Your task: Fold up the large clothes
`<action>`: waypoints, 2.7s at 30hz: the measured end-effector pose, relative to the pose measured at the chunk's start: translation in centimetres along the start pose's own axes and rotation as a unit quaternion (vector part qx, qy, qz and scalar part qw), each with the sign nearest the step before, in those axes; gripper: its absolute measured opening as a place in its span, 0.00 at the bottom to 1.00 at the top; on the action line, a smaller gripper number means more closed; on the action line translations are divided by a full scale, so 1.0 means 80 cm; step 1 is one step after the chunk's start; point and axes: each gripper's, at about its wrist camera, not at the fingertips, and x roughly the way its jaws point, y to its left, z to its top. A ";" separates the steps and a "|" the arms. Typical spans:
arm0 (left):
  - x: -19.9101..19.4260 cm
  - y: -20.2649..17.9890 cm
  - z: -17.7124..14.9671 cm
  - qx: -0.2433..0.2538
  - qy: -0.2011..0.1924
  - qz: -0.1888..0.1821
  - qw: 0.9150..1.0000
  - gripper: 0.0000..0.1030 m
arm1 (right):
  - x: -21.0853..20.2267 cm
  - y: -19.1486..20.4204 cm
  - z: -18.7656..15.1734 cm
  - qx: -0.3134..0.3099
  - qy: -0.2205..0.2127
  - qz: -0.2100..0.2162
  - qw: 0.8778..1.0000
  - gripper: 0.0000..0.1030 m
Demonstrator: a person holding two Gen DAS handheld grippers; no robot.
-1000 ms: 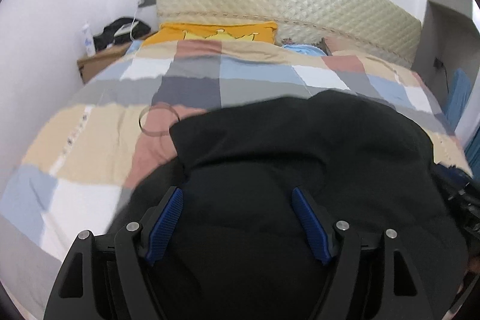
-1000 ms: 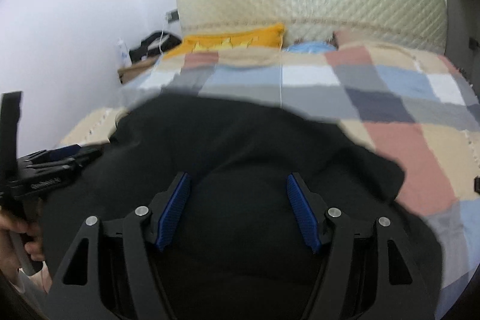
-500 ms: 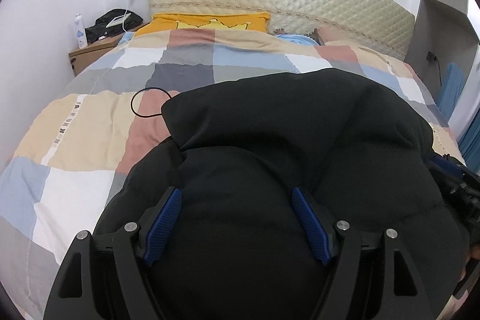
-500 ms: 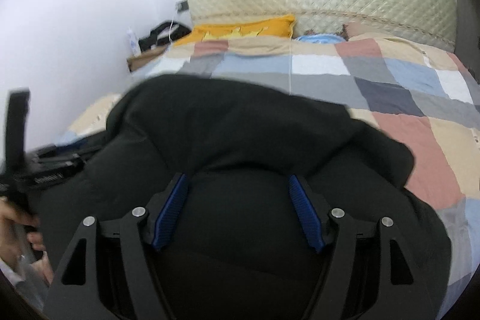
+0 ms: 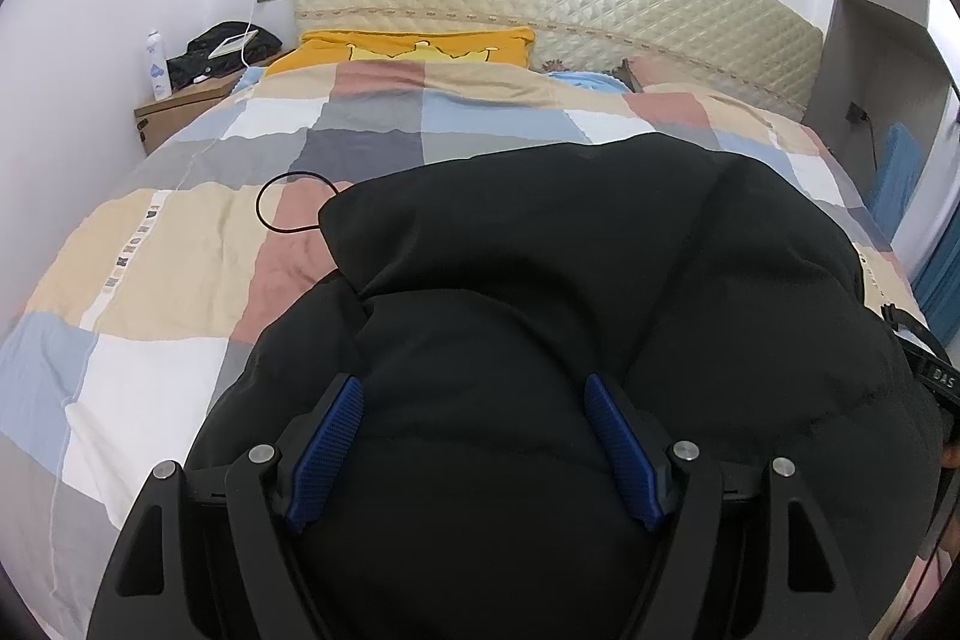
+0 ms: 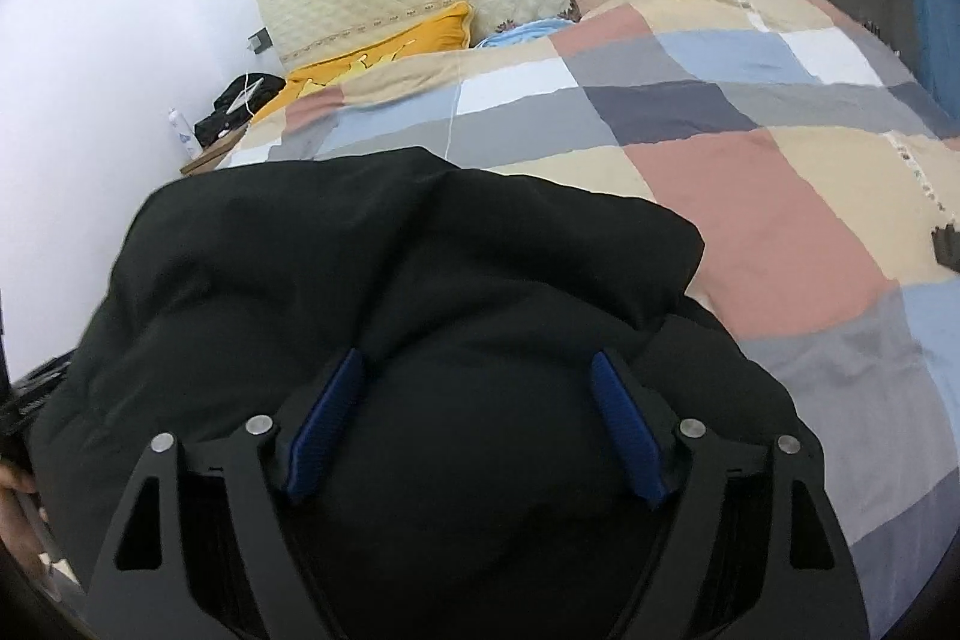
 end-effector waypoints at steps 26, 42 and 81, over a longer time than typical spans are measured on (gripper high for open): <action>-0.210 -0.030 0.031 -0.033 -0.096 0.039 0.994 0.85 | -0.239 0.076 0.017 -0.013 -0.136 -0.048 0.989 0.84; -0.442 -0.086 0.004 -0.018 -0.160 0.015 0.987 0.97 | -0.468 0.150 -0.037 -0.056 -0.256 -0.012 0.965 1.00; -0.436 -0.139 -0.128 0.047 -0.055 0.030 0.997 0.97 | -0.481 0.189 -0.184 -0.028 -0.190 -0.065 0.979 1.00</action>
